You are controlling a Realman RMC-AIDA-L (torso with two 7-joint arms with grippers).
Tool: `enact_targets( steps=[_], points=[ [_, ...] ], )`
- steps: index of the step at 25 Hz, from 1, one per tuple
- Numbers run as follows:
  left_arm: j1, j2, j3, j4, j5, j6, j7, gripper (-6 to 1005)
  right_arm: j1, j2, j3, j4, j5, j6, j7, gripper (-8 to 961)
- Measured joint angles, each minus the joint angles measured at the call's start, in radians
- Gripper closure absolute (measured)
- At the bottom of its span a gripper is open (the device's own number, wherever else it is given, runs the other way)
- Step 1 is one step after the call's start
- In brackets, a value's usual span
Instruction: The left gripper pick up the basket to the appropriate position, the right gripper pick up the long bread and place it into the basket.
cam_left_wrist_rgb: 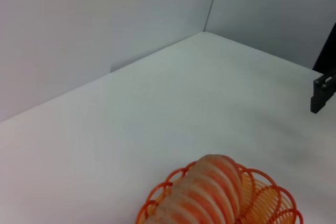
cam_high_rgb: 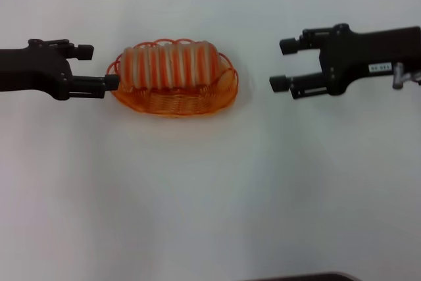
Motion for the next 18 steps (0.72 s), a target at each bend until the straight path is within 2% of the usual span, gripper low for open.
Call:
enact_targets(
  steps=[9,12,18],
  points=[
    [0.002,0.006,0.006,-0.014,0.01,0.006,-0.001,135,-0.075,0.005,0.003,0.045,-0.025,0.055,-0.136,136],
    [0.003,0.015,0.005,-0.012,0.021,0.015,-0.009,135,-0.084,0.006,0.004,0.07,-0.026,0.073,-0.165,137],
    [0.007,0.017,0.004,-0.009,0.036,0.016,-0.012,135,-0.086,0.007,0.001,0.09,-0.026,0.091,-0.178,136]
  ],
)
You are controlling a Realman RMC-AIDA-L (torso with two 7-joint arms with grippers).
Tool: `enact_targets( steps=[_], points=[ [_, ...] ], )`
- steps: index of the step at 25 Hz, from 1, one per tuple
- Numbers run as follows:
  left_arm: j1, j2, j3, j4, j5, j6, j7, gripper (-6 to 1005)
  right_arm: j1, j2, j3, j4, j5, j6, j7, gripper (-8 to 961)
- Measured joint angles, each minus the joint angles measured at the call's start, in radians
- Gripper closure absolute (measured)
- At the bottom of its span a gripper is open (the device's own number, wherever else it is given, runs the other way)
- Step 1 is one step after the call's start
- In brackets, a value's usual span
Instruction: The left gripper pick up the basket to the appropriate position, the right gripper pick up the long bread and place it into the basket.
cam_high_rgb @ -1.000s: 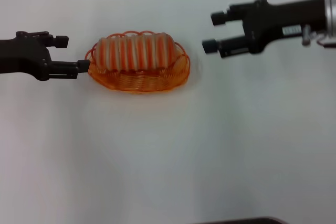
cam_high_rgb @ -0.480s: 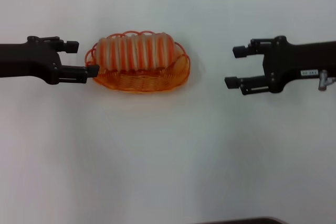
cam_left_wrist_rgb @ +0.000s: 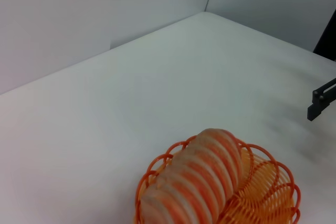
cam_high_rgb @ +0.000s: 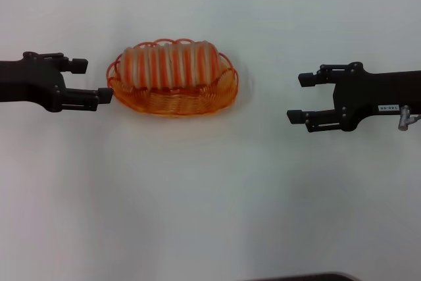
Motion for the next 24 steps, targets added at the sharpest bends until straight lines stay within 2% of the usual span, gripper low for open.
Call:
enact_targets(
  steps=[24],
  points=[
    [0.014,-0.006,-0.002,0.001,0.003,-0.01,0.001,135,0.002,0.0,0.004,0.014,0.006,0.021,-0.002,141]
  ],
)
